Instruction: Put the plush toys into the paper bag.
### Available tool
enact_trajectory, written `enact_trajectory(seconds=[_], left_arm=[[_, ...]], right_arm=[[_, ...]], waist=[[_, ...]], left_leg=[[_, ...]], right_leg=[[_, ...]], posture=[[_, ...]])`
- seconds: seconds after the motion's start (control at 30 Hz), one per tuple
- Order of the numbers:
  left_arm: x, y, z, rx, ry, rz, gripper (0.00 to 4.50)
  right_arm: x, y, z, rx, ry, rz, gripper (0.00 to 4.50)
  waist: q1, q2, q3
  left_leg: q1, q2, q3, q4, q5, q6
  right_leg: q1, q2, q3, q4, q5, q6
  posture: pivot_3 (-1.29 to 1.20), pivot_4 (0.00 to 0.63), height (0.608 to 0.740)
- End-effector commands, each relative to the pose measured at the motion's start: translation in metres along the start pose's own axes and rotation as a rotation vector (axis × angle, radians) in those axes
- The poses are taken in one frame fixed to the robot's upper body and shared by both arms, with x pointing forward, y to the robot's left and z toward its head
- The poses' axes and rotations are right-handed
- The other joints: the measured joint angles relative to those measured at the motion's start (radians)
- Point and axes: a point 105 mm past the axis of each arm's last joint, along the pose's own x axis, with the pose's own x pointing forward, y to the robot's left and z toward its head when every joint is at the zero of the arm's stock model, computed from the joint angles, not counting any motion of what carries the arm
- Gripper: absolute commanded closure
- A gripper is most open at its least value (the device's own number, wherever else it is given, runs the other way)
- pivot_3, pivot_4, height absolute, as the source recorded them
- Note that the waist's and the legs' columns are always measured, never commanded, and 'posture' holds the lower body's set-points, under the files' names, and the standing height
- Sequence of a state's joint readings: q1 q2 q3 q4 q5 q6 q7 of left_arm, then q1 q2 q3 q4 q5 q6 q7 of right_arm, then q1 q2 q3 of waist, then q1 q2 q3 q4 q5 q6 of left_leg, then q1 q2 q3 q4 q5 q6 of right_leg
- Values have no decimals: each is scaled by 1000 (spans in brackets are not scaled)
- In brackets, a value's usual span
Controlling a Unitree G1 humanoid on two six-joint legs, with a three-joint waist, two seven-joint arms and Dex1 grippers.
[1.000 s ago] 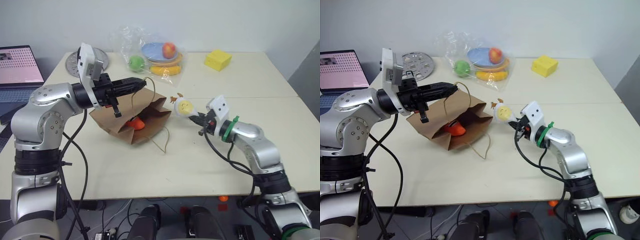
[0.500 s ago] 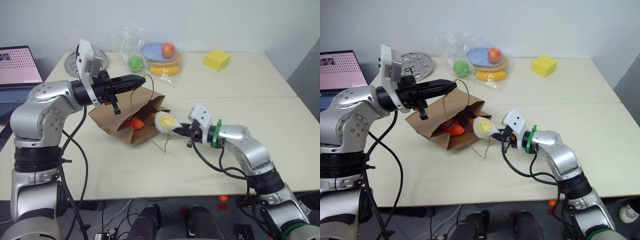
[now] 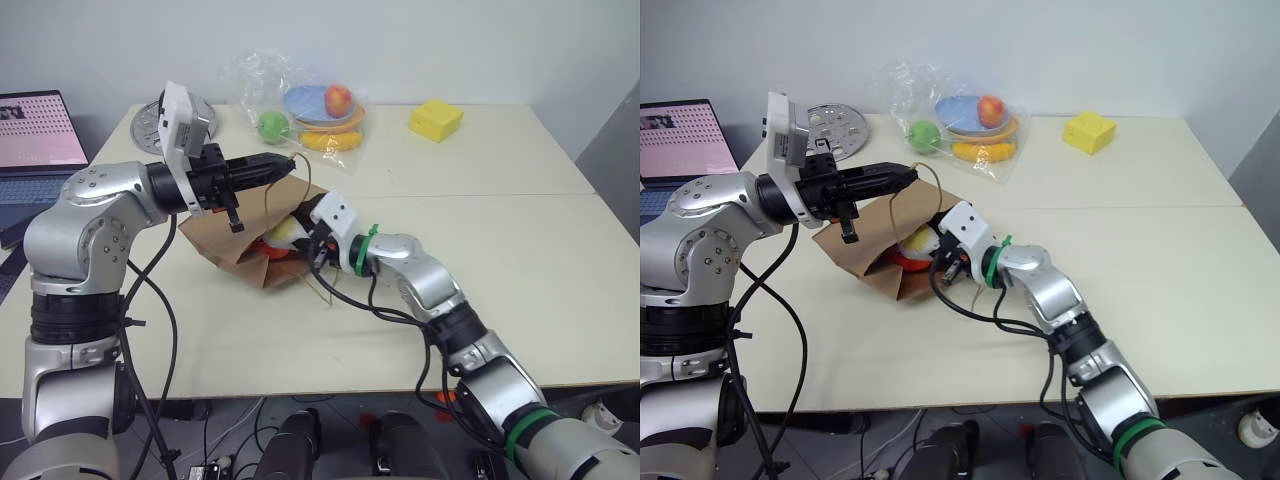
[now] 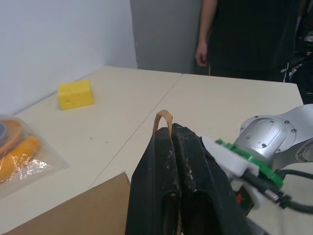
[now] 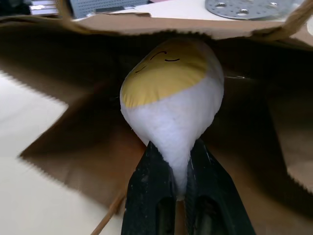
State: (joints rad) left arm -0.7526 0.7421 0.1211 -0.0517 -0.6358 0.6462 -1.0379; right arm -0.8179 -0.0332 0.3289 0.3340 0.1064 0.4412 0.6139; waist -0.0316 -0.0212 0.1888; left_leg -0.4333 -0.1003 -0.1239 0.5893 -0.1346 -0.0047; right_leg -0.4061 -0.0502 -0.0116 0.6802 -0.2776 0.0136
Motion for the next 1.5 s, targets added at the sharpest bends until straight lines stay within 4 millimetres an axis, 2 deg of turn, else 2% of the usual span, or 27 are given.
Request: enact_trajectory(seconds=[0.03, 0.13, 0.3, 0.43, 0.53, 0.67, 0.77, 0.83, 0.87, 0.97, 1.07, 1.13, 1.2, 1.33, 1.43, 1.5], left_arm=[[-1, -6, 16, 56, -28, -21, 4500], [-2, -7, 16, 54, -27, -23, 4500], [-2, -8, 16, 47, -30, -28, 4500], [0, -9, 16, 46, -36, -33, 4500], [0, -8, 16, 47, -36, -34, 4500], [0, -8, 16, 49, -35, -34, 4500], [0, -8, 16, 52, -36, -31, 4500], [-1, -8, 16, 51, -38, -26, 4500], [-1, -8, 16, 51, -39, -25, 4500], [-2, -8, 14, 51, -36, -18, 4500], [-4, -8, 13, 50, -37, -9, 4500], [-5, -8, 12, 48, -37, -2, 4500], [-5, -8, 11, 46, -37, -3, 4500], [-4, -8, 11, 46, -40, -2, 4500], [-2, -8, 10, 45, -43, -2, 4500], [-1, -9, 10, 42, -45, -3, 4500]], right_arm=[[4, -13, 18, 55, -97, -73, 4485], [4, -23, 17, 129, -124, -123, 4485], [2, -34, 3, 243, -88, -168, 4485], [5, -35, -19, 180, 13, -189, 4485], [6, -32, -24, 68, 58, -177, 4485], [4, -26, -16, -28, 25, -133, 3249], [-1, -24, -8, -30, -19, -118, 2112], [-10, -22, 0, -4, -54, -94, 1475], [-13, -21, 2, 1, -61, -88, 1021], [-40, -19, 4, 3, -44, -66, 43], [-65, -13, 11, -2, -48, -23, 43], [-84, -5, 5, -39, 16, 26, 43], [-96, 6, -3, -39, 71, 73, 43], [-99, 23, -13, -1, 110, 117, 43], [-90, 32, -25, 32, 141, 132, 43], [-83, 31, -30, 41, 155, 117, 43]], waist=[[1, 0, 0], [1, 0, 0], [1, 0, 0], [-1, 0, 0], [-1, 0, 0], [-1, 0, 0], [-1, 0, 0], [-1, 0, 0], [-1, 0, 0], [4, 0, 0], [5, 0, 0], [4, 0, 0], [5, 0, 0], [-4, 0, 0], [-2, 0, 0], [0, 0, 0]], left_leg=[[0, 0, 0, 0, 0, 0], [0, 0, 0, 0, 0, 0], [0, 0, 0, 0, 0, 0], [0, 0, 0, 0, 0, 0], [0, 1, 0, 0, 0, 0], [0, 1, 0, 0, 0, 0], [0, 1, 0, 0, 0, 0], [0, 1, 0, 0, 0, 0], [0, 1, 0, 0, 0, 0], [0, 1, 0, 0, 0, 0], [0, 0, 0, 0, 0, 0], [0, 1, 0, 0, 0, 0], [0, 1, 0, 0, 0, 0], [0, 2, 1, 0, -1, 0], [0, 4, 1, 0, -1, -1], [0, 3, 1, 0, -1, -1]], right_leg=[[0, 0, 0, 0, 0, 0], [0, 0, 0, 0, 0, 0], [0, 0, 0, 0, 0, 0], [0, 1, 0, 0, 1, -1], [0, 1, 1, 0, 0, -1], [0, 1, 1, 0, 0, -1], [0, 1, 1, 0, 0, -1], [0, 1, 1, 0, 0, -1], [0, 1, 1, 0, 0, -1], [0, 1, 1, 0, 0, -1], [0, 1, 1, -1, 0, 1], [0, 1, 1, -1, -1, 2], [0, 1, 0, -1, -2, 3], [0, 0, 0, -1, -3, 2], [0, 1, 0, 0, -3, 1], [0, 1, 0, -1, -3, 2]], posture=[[0, 150, 740], [0, 150, 740], [0, 150, 740], [0, 150, 740], [0, 150, 740], [0, 150, 740], [0, 150, 740], [0, 150, 740], [0, 150, 740], [0, 150, 740], [0, 150, 740], [0, 150, 740], [0, 150, 740], [0, 150, 740], [0, 150, 740], [0, 150, 740]])
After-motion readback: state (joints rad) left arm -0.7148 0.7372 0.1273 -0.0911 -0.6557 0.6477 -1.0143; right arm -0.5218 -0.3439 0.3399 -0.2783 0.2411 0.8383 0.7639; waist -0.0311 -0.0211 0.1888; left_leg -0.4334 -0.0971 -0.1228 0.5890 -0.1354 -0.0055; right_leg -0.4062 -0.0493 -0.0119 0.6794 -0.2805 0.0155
